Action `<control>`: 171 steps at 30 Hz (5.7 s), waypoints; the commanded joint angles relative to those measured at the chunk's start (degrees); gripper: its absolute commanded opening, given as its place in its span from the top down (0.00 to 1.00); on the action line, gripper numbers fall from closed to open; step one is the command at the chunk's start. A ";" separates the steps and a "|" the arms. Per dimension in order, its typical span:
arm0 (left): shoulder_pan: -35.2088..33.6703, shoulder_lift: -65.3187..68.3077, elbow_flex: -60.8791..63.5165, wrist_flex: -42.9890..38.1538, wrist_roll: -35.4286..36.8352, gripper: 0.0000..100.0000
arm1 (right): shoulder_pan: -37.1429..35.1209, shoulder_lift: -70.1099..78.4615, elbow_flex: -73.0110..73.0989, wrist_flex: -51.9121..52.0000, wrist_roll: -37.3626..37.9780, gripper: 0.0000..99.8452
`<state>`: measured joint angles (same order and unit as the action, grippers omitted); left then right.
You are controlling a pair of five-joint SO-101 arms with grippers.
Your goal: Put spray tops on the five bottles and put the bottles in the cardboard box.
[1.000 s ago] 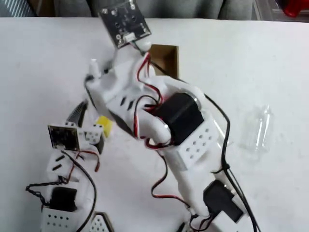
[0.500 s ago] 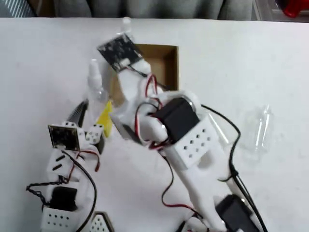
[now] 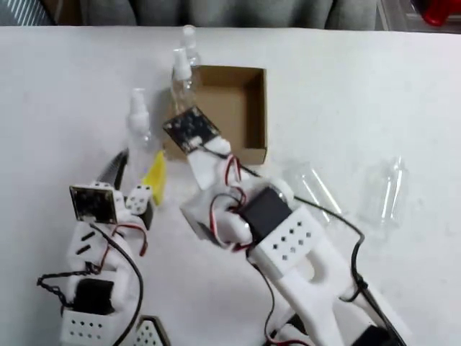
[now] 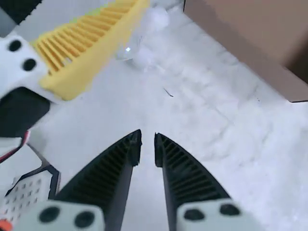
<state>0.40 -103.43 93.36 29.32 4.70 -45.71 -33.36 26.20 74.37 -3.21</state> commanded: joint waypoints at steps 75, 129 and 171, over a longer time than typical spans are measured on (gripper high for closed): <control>5.67 -1.54 -10.64 10.90 8.18 0.98 | -14.81 -29.67 58.90 -80.92 -7.74 0.98; 11.56 -1.54 -21.19 24.70 8.09 0.98 | -8.66 -28.88 57.41 -81.10 -7.74 0.98; -2.77 -1.36 -21.63 22.24 4.92 0.98 | 2.59 -39.34 40.35 -33.01 -1.67 0.98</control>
<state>-0.66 -104.04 77.01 48.13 9.63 -45.10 -67.74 72.44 33.05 -7.52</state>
